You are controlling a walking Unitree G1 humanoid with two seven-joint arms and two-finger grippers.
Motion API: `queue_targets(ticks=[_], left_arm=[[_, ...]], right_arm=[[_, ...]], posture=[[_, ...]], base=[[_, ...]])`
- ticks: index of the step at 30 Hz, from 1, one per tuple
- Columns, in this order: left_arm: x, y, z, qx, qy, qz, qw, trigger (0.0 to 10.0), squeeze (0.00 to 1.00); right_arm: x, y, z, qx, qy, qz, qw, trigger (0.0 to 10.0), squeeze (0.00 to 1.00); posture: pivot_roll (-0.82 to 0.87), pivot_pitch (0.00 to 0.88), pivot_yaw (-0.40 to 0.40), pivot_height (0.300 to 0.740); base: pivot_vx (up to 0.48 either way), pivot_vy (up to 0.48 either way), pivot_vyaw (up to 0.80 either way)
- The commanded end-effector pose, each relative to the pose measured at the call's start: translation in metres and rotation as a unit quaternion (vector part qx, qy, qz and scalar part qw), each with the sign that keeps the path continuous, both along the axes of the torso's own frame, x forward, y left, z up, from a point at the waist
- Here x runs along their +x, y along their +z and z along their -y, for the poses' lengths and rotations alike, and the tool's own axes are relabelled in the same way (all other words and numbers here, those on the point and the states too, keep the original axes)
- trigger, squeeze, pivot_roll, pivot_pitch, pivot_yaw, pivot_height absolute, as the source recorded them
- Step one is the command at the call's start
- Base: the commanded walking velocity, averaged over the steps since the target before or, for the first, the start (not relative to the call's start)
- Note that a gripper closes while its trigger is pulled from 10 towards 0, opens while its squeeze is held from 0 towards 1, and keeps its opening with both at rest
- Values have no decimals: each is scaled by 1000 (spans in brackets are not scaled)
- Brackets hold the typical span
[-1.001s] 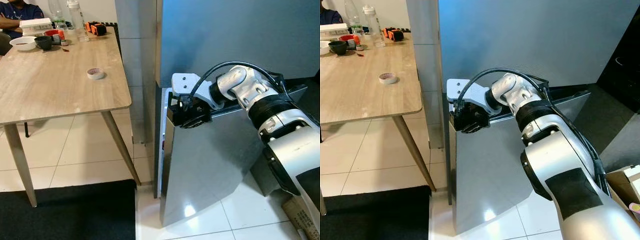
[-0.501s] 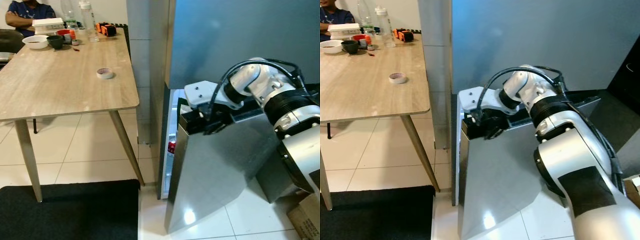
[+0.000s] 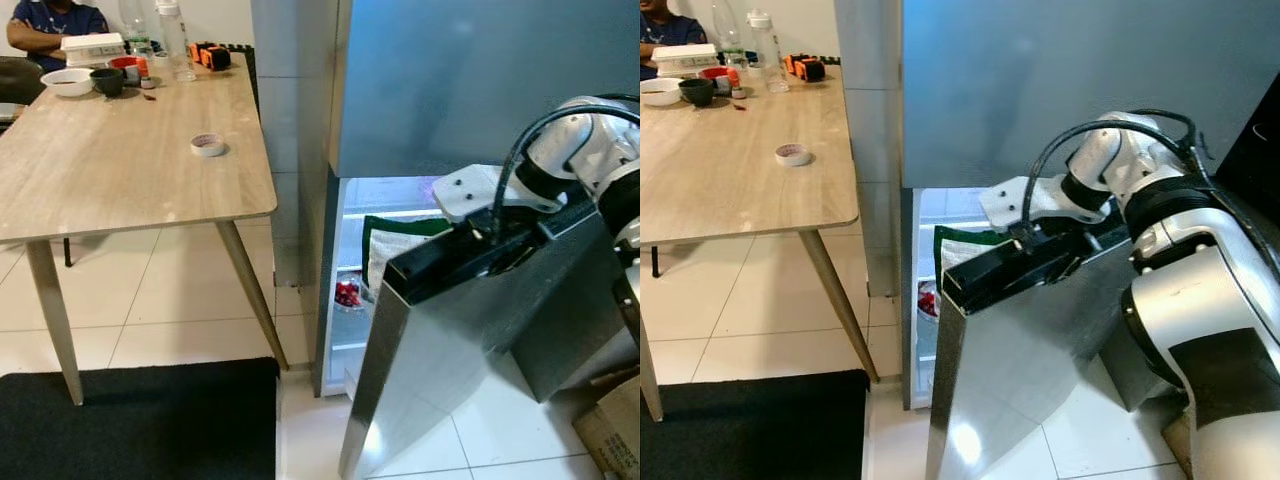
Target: Restocking fridge
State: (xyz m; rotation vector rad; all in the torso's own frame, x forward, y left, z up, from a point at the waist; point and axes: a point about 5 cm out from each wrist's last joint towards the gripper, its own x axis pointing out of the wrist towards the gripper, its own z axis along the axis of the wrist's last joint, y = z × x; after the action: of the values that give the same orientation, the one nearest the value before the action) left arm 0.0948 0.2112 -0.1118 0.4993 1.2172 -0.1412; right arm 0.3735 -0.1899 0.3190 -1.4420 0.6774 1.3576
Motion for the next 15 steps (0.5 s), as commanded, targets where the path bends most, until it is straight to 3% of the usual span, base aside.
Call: queue_targets(ticks=[1, 6, 8, 9, 15], left_arm=[[3, 0, 6, -7, 0, 5, 1000, 10000, 0], [4, 0, 6, -6, 0, 6, 1000, 10000, 0], [4, 0, 6, -6, 0, 6, 1000, 10000, 0], [2, 0, 5, -6, 1, 3, 1000, 10000, 0], [0, -1, 4, -6, 1, -1, 1000, 10000, 0]], right_arm=[[-3, -9, 16, -35, -22, -22, 999, 10000, 0], [-8, -6, 37, -70, -45, -24, 996, 10000, 0], [-8, -6, 37, -70, -45, -24, 996, 10000, 0], [-11, -3, 47, -80, -59, -23, 995, 10000, 0], [-15, 2, 62, -83, -83, -19, 993, 10000, 0]], posture=[[-107, 59, -77, 740], [-105, 61, -76, 740], [-105, 61, -76, 740], [-109, 60, -73, 740], [-118, 62, -69, 740]], base=[[0, 0, 0], [0, 0, 0], [0, 0, 0], [0, 0, 0], [0, 0, 0]])
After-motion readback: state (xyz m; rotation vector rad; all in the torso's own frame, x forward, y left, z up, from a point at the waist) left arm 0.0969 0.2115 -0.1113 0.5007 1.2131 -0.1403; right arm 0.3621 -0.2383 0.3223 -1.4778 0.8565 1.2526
